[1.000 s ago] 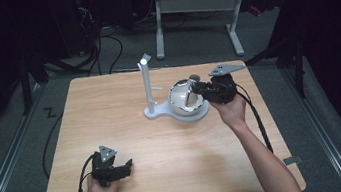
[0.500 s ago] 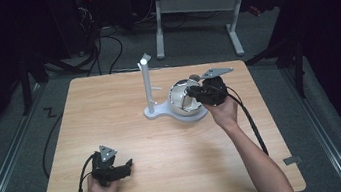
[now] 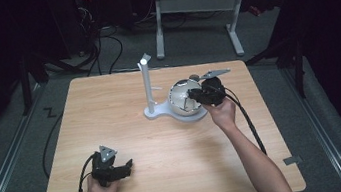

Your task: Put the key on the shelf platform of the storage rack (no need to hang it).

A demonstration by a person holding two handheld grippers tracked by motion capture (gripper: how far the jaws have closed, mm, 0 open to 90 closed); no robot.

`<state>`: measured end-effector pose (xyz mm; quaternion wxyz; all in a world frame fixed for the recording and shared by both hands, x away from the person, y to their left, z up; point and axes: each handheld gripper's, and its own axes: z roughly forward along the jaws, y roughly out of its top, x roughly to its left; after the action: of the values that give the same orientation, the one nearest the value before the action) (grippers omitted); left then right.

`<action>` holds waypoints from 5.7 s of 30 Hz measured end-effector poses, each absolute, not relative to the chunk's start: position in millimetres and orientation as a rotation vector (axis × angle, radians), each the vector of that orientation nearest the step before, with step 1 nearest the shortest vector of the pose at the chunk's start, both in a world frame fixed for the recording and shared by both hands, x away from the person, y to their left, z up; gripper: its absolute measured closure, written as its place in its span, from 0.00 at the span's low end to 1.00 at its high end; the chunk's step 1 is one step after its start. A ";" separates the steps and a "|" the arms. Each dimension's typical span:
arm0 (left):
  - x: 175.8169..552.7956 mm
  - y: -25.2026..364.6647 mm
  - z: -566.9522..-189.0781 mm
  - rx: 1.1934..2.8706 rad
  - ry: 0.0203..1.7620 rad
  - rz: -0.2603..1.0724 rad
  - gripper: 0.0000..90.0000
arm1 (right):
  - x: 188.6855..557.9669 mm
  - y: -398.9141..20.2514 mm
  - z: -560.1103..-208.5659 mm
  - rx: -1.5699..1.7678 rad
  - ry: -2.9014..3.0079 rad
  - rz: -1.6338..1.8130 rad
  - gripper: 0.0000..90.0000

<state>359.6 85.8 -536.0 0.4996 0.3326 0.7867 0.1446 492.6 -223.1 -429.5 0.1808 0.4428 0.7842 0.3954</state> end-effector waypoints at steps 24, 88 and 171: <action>359.4 85.7 -535.8 0.798 1.907 0.348 0.18 | 489.2 -238.3 -441.7 1.279 2.129 1.123 0.66; 359.3 85.7 -535.7 0.796 1.909 0.349 0.18 | 381.4 -326.9 -409.6 1.344 2.025 1.162 0.53; 359.3 85.5 -535.8 0.797 1.908 0.348 0.19 | 343.8 -272.7 -487.6 1.344 2.166 1.265 0.55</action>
<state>359.3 85.5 -535.8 0.4991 0.3295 0.7884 0.1439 343.8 -272.7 -487.6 0.1474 0.4672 0.7528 0.4397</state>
